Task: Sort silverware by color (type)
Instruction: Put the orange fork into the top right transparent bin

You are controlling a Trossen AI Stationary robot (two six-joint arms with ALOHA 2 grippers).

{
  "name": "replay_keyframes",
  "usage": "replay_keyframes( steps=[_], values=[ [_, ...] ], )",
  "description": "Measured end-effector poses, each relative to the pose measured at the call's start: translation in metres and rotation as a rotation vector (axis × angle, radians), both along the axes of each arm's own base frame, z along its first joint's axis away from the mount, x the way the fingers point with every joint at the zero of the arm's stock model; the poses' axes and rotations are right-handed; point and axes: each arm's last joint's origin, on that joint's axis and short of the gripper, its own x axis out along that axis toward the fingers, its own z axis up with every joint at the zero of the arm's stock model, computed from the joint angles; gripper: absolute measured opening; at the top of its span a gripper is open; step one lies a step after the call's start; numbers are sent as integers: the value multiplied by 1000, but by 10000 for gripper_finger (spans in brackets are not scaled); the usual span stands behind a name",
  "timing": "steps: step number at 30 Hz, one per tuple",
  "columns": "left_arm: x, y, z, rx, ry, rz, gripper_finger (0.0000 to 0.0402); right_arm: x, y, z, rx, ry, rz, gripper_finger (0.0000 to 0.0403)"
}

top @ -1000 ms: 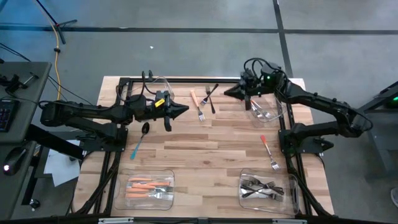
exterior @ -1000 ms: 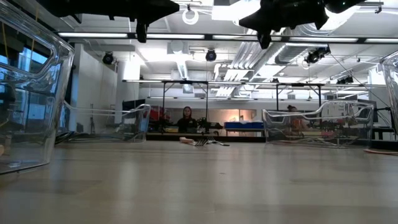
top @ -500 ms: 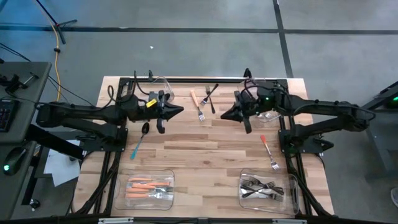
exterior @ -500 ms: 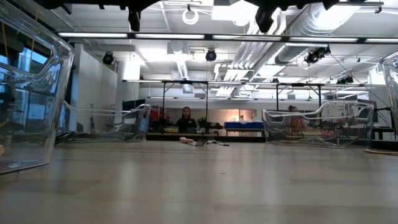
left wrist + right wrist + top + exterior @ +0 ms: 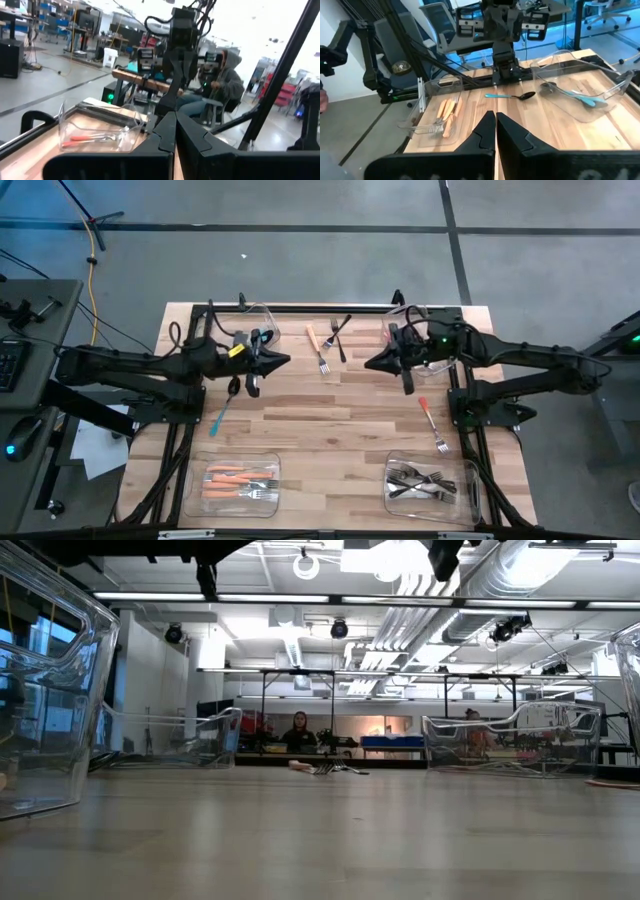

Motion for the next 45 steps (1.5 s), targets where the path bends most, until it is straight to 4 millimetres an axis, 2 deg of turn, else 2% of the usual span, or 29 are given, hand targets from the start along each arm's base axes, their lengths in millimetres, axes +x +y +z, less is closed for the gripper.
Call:
replay_keyframes(
  steps=[17,30,33,39,43,45],
  values=[
    [-1,0,-1,-6,-19,0,0,1,-1,3,-2,-30,-6,0],
    [-1,0,-2,-6,-11,0,0,1,-1,0,125,15,-23,0],
    [-1,0,-2,-5,-11,0,0,-4,0,-15,232,190,-56,0],
    [-1,0,-2,-5,-11,0,0,-33,7,-58,459,766,-211,0],
    [-1,0,-3,-6,-5,0,0,-52,15,-71,468,1034,-398,0],
    [0,0,-4,-6,4,1,0,-58,19,-73,444,1087,-468,0]
  ],
)
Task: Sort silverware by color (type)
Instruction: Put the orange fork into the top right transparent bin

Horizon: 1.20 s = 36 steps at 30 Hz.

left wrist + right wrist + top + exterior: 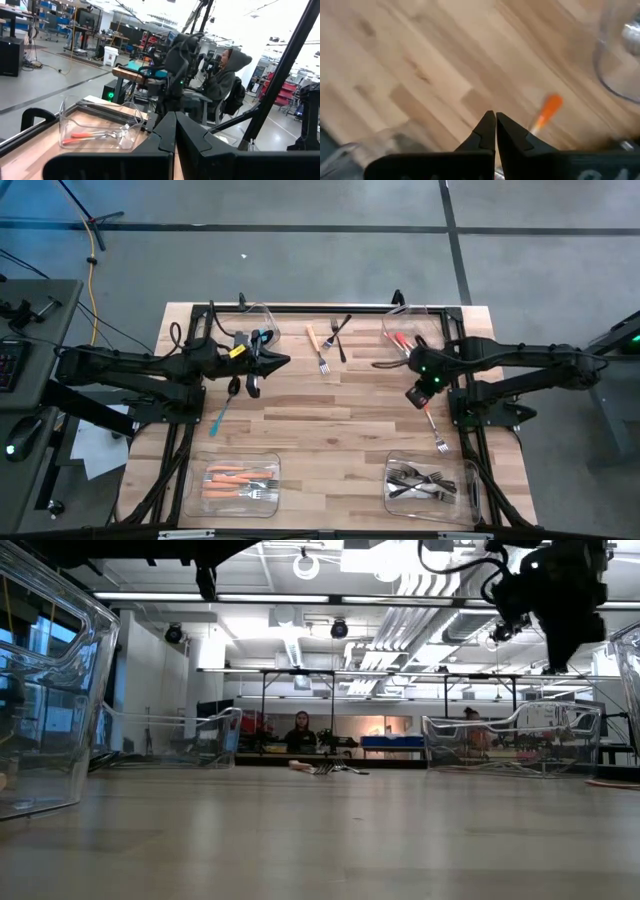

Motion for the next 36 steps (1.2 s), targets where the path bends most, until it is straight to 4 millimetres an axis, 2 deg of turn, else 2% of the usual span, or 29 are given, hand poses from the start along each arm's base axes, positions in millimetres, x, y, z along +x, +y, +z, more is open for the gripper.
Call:
replay_keyframes(
  steps=[5,10,15,20,25,36],
  values=[
    [0,0,-1,8,7,1,0,-1,8,-5,-25,39,-65,0],
    [0,0,-1,9,8,4,0,-6,19,-35,46,107,-16,8],
    [0,0,-1,9,8,6,0,-17,27,-73,125,205,-48,55],
    [0,0,-1,8,9,7,0,-18,32,-96,183,189,-112,118],
    [0,1,-1,8,9,8,0,-23,32,-108,169,201,-76,153],
    [0,1,-1,15,10,8,0,-32,30,-125,119,288,-125,158]
  ],
)
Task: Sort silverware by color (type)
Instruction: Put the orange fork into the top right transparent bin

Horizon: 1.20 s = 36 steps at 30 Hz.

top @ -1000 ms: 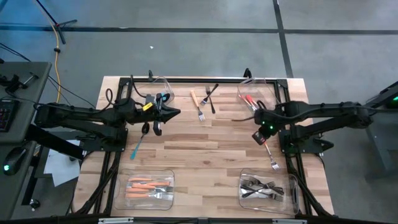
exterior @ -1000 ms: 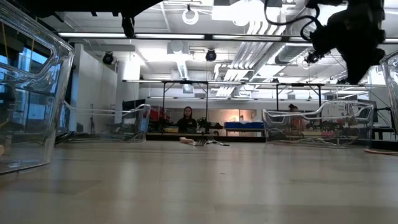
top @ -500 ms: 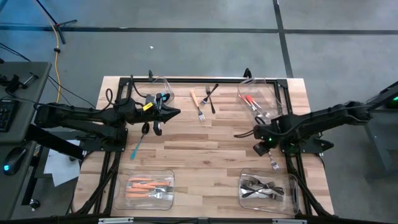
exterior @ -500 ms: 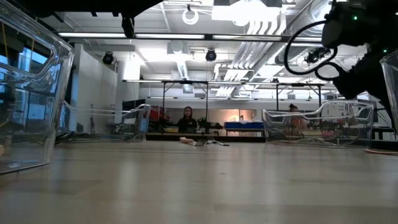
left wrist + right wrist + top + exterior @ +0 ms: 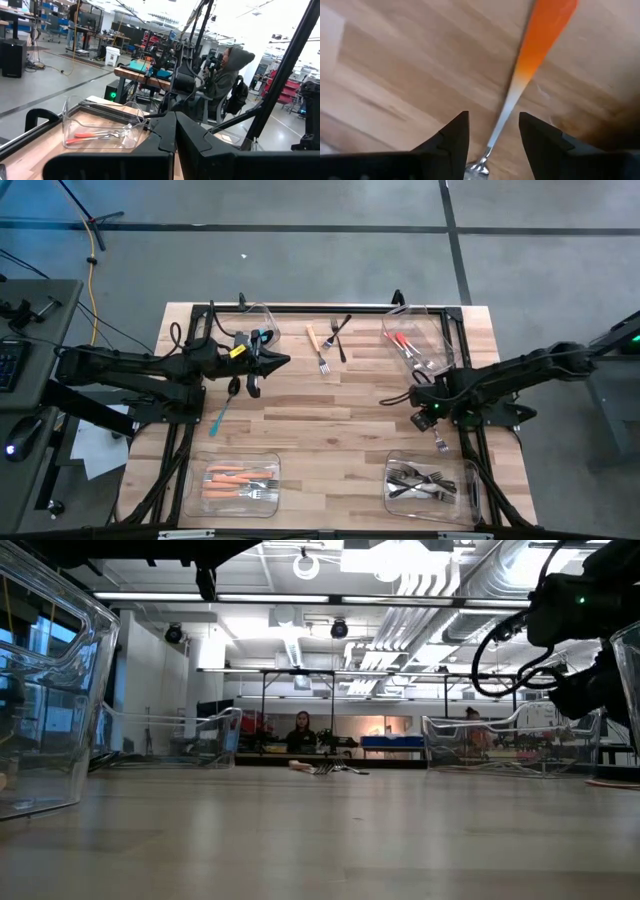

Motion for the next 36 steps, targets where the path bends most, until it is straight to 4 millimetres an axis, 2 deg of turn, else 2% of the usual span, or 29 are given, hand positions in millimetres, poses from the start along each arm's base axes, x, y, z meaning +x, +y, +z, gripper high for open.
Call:
replay_keyframes(
  steps=[13,18,25,36],
  values=[
    [0,0,0,-2,-1,15,0,9,1,-14,10,94,47,152],
    [0,0,0,-2,-1,15,0,8,1,-15,7,104,34,112],
    [0,0,0,-2,-1,15,0,9,1,-15,20,92,26,11],
    [-4,0,5,-8,-34,14,0,16,1,-9,6,72,40,4]
  ],
)
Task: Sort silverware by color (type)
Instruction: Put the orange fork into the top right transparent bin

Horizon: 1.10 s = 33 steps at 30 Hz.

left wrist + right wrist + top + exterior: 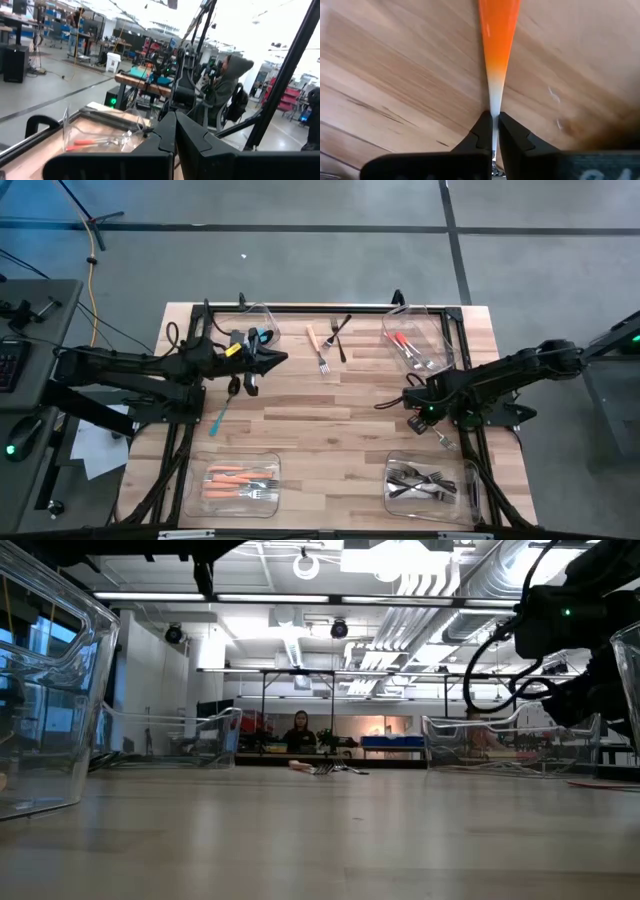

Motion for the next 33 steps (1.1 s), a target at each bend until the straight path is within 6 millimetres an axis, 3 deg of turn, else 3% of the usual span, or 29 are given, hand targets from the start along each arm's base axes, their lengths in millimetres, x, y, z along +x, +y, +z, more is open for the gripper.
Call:
replay_keyframes(
  steps=[6,23,29,33],
  values=[
    [-13,1,12,29,-62,12,0,19,0,15,-42,-144,88,2],
    [-19,3,14,19,-61,34,0,115,-12,34,-247,-1022,13,0],
    [-19,4,12,-48,-51,71,0,132,-28,57,-333,-1331,-3,0],
    [-18,4,12,-71,-52,68,0,139,-41,81,-386,-1405,24,0]
  ],
)
